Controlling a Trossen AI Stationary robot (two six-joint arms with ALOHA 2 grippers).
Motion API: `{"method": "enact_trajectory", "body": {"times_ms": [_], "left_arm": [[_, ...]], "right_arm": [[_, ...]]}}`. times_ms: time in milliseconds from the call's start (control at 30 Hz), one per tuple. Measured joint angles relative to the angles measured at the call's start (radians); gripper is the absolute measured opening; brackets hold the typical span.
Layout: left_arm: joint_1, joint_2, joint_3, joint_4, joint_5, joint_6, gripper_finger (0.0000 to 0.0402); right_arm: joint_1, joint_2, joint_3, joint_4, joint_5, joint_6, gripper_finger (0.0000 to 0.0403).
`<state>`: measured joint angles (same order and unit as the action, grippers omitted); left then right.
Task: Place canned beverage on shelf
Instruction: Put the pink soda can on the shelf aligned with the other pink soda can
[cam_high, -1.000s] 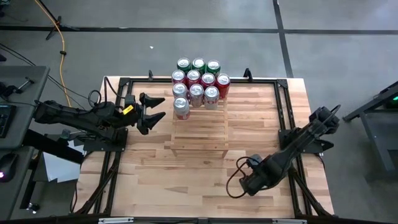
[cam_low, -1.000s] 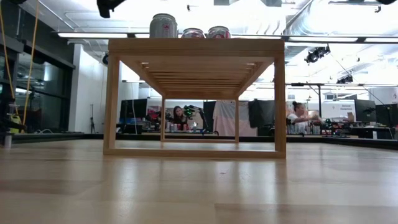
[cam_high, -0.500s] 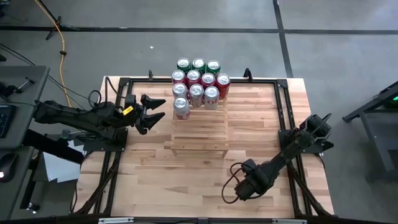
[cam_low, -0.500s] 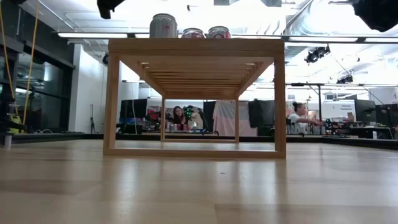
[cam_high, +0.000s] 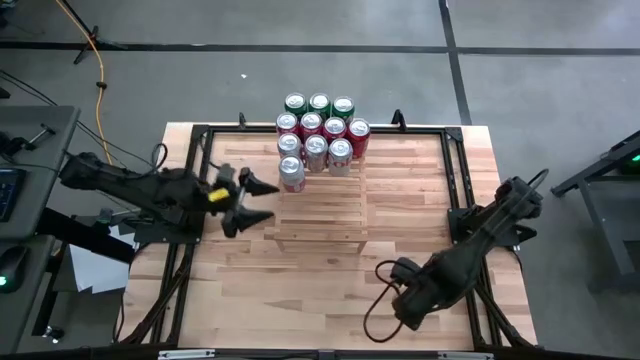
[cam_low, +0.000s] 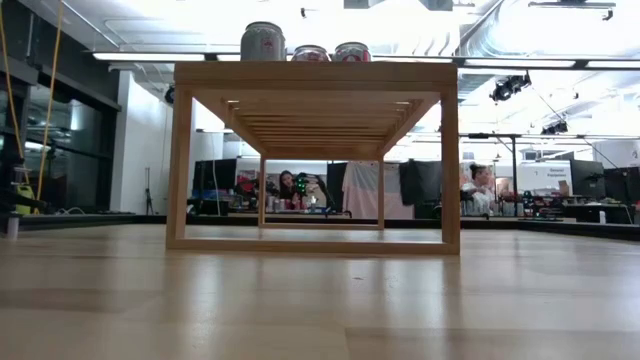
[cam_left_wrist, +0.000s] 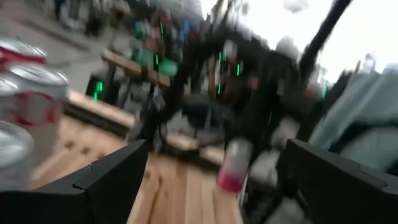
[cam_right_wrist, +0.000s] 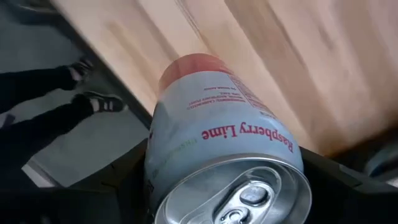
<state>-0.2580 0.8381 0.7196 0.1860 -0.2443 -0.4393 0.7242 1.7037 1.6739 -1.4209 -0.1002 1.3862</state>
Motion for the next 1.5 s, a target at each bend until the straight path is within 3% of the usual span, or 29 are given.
{"method": "enact_trajectory", "body": {"times_ms": [200,367,700,1067,1500], "left_arm": [[-0.105,0.220,0.283,-0.302,0.038,0.148,0.0371],[-0.130,0.406,0.441,-0.373,0.115,0.299,0.0371],[-0.034,0.664,0.576,-0.360,0.326,0.178,0.0371],[0.003,0.727,0.611,-0.345,0.350,0.120,0.0371],[0.002,0.727,0.612,-0.431,0.400,0.119,0.0357]], "right_arm": [[-0.027,0.002,0.231,-0.019,0.172,-0.212,0.0282],[-0.100,0.003,0.321,0.022,0.344,-0.395,0.0282],[-0.254,0.019,0.326,0.165,0.372,-0.736,0.0282],[-0.287,0.065,0.325,0.251,0.386,-0.914,0.0282],[-0.299,0.074,0.325,0.289,0.386,-0.942,0.0282]]}}
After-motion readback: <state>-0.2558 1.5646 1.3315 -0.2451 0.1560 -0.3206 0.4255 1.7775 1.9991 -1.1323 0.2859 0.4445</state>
